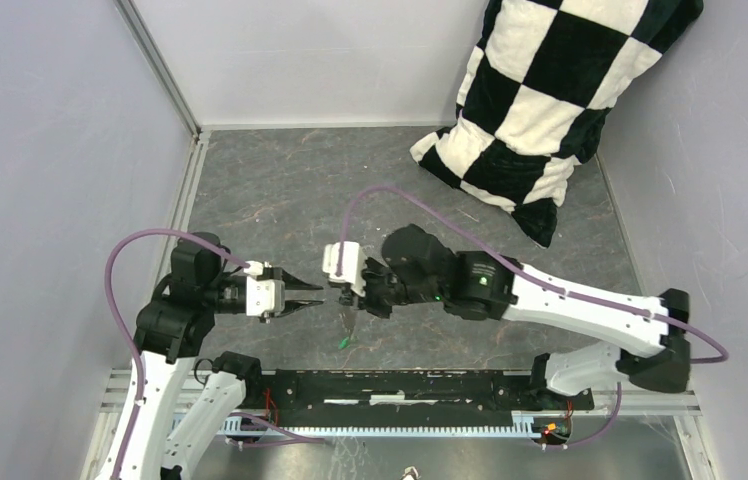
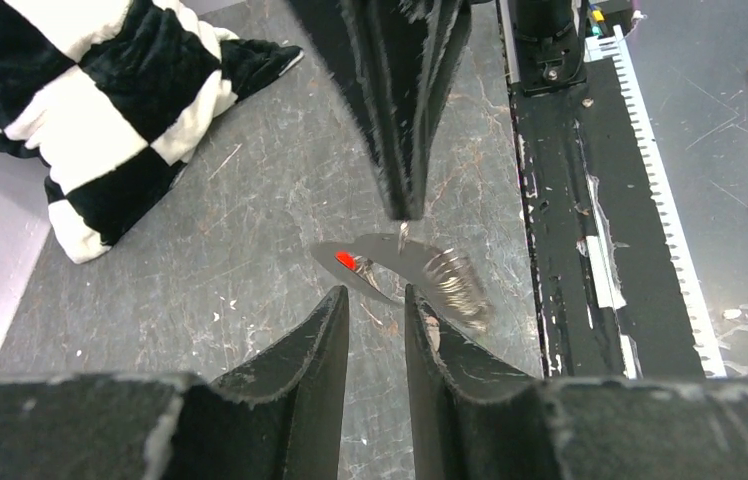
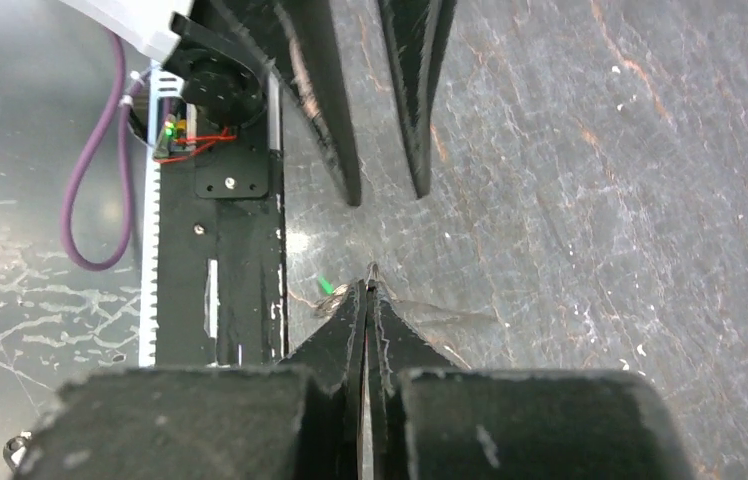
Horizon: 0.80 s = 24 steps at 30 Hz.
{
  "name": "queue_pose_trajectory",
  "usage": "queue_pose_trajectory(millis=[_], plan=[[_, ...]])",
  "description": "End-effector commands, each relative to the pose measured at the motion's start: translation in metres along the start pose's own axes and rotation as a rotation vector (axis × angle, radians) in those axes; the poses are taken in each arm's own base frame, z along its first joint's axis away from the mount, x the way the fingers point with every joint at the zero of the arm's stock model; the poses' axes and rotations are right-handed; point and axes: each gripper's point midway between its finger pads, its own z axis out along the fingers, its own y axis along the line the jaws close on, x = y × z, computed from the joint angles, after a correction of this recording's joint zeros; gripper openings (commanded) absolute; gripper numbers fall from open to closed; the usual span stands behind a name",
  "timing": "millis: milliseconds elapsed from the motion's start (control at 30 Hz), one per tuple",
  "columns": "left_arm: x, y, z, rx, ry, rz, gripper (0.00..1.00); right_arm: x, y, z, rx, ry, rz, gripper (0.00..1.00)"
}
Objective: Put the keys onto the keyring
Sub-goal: Adjust the keyring.
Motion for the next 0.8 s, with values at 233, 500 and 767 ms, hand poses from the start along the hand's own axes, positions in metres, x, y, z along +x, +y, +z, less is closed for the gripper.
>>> queue_pose_trajectory(millis=[233,500,767], plan=[[-0.05,-0.005,-0.002,0.085,-0.138,0.0,0.31,-0.081,0.01,-0.054,-0.015,-0.658,-0.009,0.0],[-0.068,-0.015,-0.004,0.146,-0.201,-0.045,0.27,-0.09,0.007,-0.065,-0.01,-0.79,0.02,0.0],[-0.064,-0.016,-0.004,0.136,-0.196,-0.026,0.27,-0.09,0.009,-0.066,-0.031,-0.817,0.03,0.0]])
